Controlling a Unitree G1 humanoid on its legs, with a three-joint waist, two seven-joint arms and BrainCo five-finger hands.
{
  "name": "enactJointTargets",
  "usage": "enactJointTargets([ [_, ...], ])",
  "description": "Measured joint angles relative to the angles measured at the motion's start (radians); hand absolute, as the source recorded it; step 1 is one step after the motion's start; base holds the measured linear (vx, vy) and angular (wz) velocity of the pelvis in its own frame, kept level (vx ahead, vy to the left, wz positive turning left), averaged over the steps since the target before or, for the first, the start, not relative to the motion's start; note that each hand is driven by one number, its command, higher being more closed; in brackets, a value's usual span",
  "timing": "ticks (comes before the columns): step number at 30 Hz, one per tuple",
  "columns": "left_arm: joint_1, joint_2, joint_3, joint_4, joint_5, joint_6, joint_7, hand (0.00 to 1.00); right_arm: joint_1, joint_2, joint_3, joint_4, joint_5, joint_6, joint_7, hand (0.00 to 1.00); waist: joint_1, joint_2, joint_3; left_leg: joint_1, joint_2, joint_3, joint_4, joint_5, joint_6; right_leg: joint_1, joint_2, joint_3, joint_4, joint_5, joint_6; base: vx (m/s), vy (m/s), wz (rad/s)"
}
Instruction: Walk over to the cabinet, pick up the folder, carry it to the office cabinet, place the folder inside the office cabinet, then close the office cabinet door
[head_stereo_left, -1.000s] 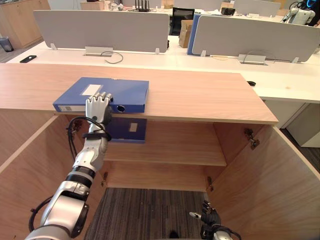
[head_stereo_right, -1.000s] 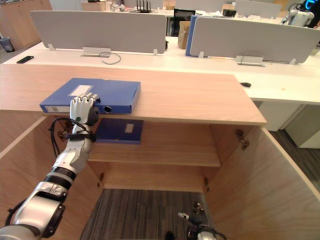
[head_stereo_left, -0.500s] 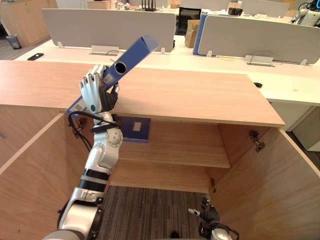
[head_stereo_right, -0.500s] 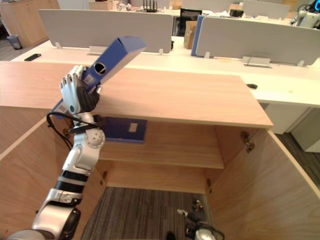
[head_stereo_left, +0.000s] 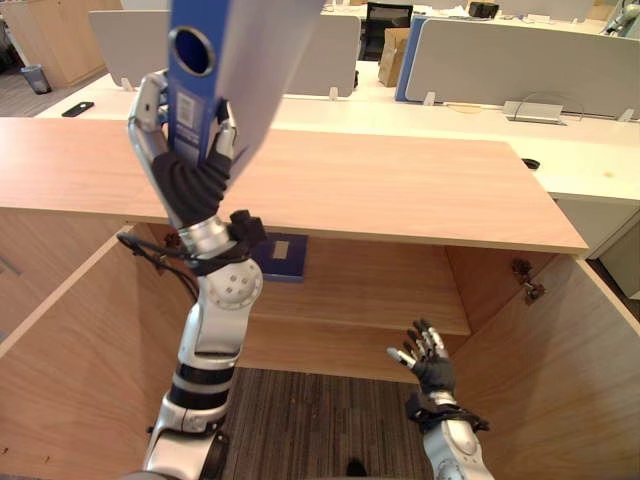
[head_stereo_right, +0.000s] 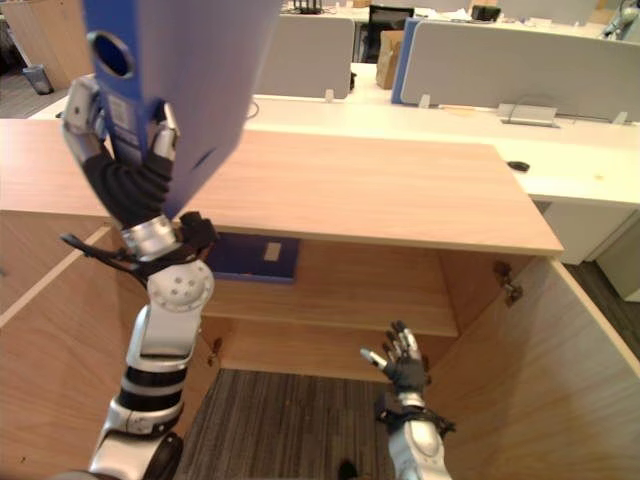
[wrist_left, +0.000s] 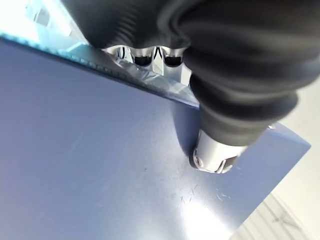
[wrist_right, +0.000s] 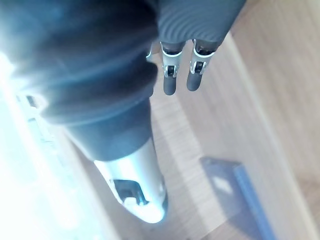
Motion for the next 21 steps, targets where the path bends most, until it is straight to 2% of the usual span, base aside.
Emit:
enactJointTargets([
  [1,0.011,0.001,0.005,-0.009,-0.061,-0.023,-0.015,1.0,0.004,0.003,-0.009,-0.021,0.036,-0.007,0.016,0.0,0.0,0.0,0.0,0.0,0.0,0.0,0.0,0.0,0.0,0.0,0.0,0.0,0.0,0.0,0.0,0.0,0.0,0.0],
  [3,0.055,-0.001,0.045,-0.017,-0.307,-0.104,-0.081,1.0,0.031,0.015,-0.063,-0.122,0.159,-0.02,0.074,0.0,0.0,0.002,0.001,0.0,0.001,0.0,0.005,-0.002,0.0,0.0,0.0,0.001,0.003,-0.001,0.0,-0.05,-0.028,-0.01],
  [4,0.066,-0.002,0.06,-0.019,-0.377,-0.119,-0.107,1.0,0.037,0.015,-0.078,-0.144,0.195,-0.025,0.091,0.0,0.0,0.003,0.002,0.0,0.001,0.001,0.007,-0.003,-0.001,0.0,0.0,0.001,0.004,-0.001,0.0,-0.05,-0.026,-0.02],
  [6,0.112,-0.007,0.116,-0.029,-0.597,-0.167,-0.19,1.0,0.058,0.016,-0.138,-0.222,0.288,-0.043,0.142,0.0,-0.001,0.006,0.004,0.0,0.001,0.002,0.01,-0.005,-0.002,-0.001,0.0,0.002,0.006,-0.002,0.0,-0.04,-0.02,-0.02],
  [8,0.14,-0.007,0.144,-0.034,-0.726,-0.194,-0.249,1.0,0.065,0.016,-0.177,-0.264,0.364,-0.052,0.183,0.0,0.0,0.008,0.005,0.001,0.002,0.003,0.011,-0.006,-0.003,-0.005,0.001,0.003,0.006,-0.003,0.0,-0.02,-0.01,0.0],
  [13,0.175,-0.004,0.169,-0.035,-0.905,-0.217,-0.389,1.0,0.035,0.014,-0.229,-0.393,0.446,-0.065,0.264,0.0,0.007,0.013,0.008,0.0,0.004,0.006,0.013,-0.008,-0.005,-0.006,0.003,0.006,0.004,-0.003,-0.001,0.0,-0.004,-0.01],
  [15,0.175,0.007,0.165,-0.032,-0.934,-0.217,-0.424,1.0,-0.012,0.0,-0.242,-0.416,0.446,-0.071,0.264,0.0,0.006,0.014,0.009,0.0,0.004,0.008,0.015,-0.01,-0.005,-0.006,0.004,0.008,0.003,-0.002,-0.001,0.0,-0.014,-0.04],
  [17,0.175,0.027,0.154,-0.019,-0.985,-0.217,-0.487,1.0,-0.104,-0.052,-0.243,-0.43,0.443,-0.087,0.264,0.0,0.007,0.016,0.01,-0.004,0.004,0.009,0.021,-0.014,-0.002,-0.005,0.004,0.01,0.003,-0.002,0.0,0.0,0.0,0.0],
  [19,0.168,0.044,0.142,0.003,-1.003,-0.218,-0.512,1.0,-0.161,-0.09,-0.242,-0.429,0.414,-0.09,0.258,0.0,0.01,0.017,0.011,-0.013,0.005,0.009,0.034,-0.019,-0.001,-0.006,0.003,0.011,0.004,-0.002,0.0,0.0,0.0,0.0],
  [21,0.152,0.068,0.124,0.059,-1.025,-0.217,-0.545,1.0,-0.236,-0.167,-0.24,-0.421,0.36,-0.09,0.239,0.0,0.016,0.02,0.012,-0.012,0.005,0.009,0.035,-0.02,-0.001,-0.005,0.003,0.011,0.005,-0.002,0.0,0.0,0.0,0.0],
])
